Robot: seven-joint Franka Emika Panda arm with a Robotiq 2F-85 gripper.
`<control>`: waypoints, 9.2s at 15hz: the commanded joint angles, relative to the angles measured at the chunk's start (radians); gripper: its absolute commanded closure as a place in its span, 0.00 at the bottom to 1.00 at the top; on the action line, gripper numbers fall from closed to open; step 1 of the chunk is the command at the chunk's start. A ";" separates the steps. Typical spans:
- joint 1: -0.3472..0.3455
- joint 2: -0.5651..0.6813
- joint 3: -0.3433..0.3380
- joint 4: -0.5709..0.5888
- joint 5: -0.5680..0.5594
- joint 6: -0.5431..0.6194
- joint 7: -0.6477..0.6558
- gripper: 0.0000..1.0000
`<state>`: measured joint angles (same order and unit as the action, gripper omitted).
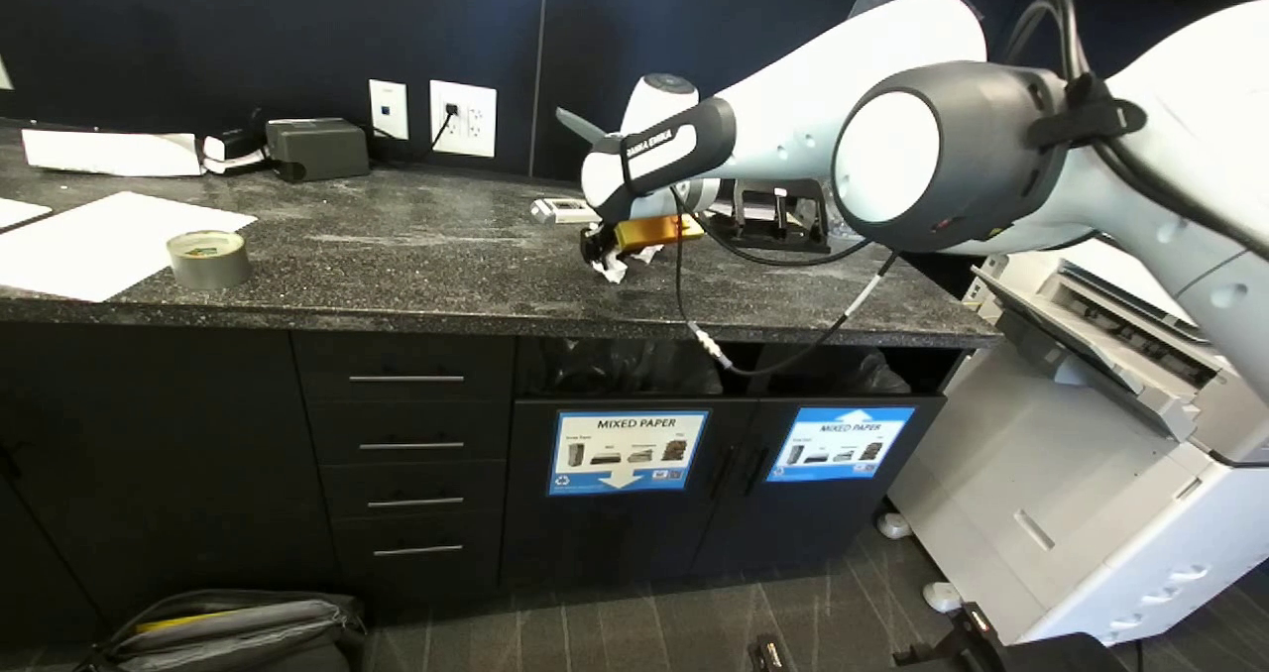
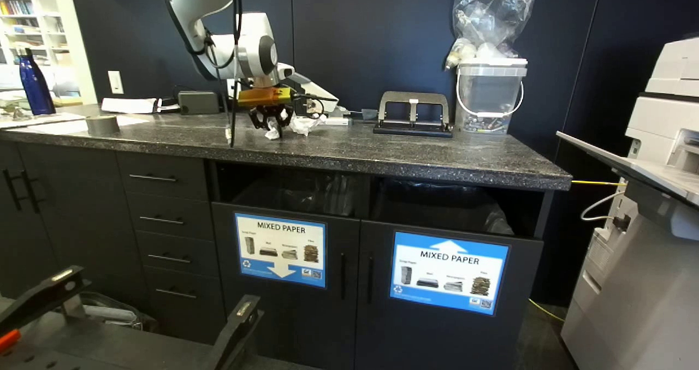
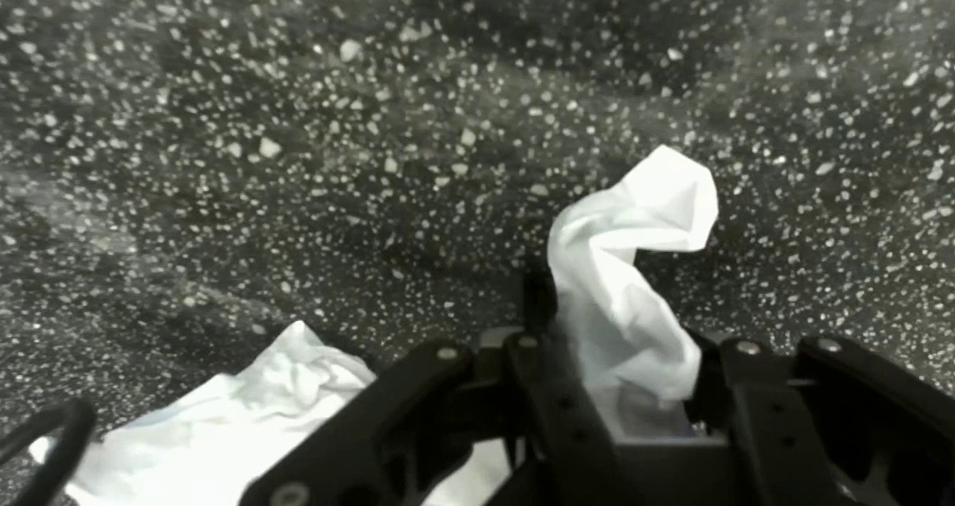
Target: Put the tissues inside the rubbish bin.
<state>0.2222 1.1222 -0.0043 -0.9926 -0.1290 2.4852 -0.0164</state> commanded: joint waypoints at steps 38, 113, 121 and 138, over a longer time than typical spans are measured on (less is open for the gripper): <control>-0.352 -0.192 0.240 -1.141 0.054 1.058 -0.105 0.89; 0.144 -0.584 -0.173 -1.021 -0.027 0.217 -0.083 0.00; -0.017 -0.562 -0.001 -0.686 -0.029 0.025 -0.046 0.00; -0.067 -0.047 0.016 0.141 0.282 -0.197 0.542 0.00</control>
<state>0.1389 0.9908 0.0236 -1.0460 0.1133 2.3668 0.4045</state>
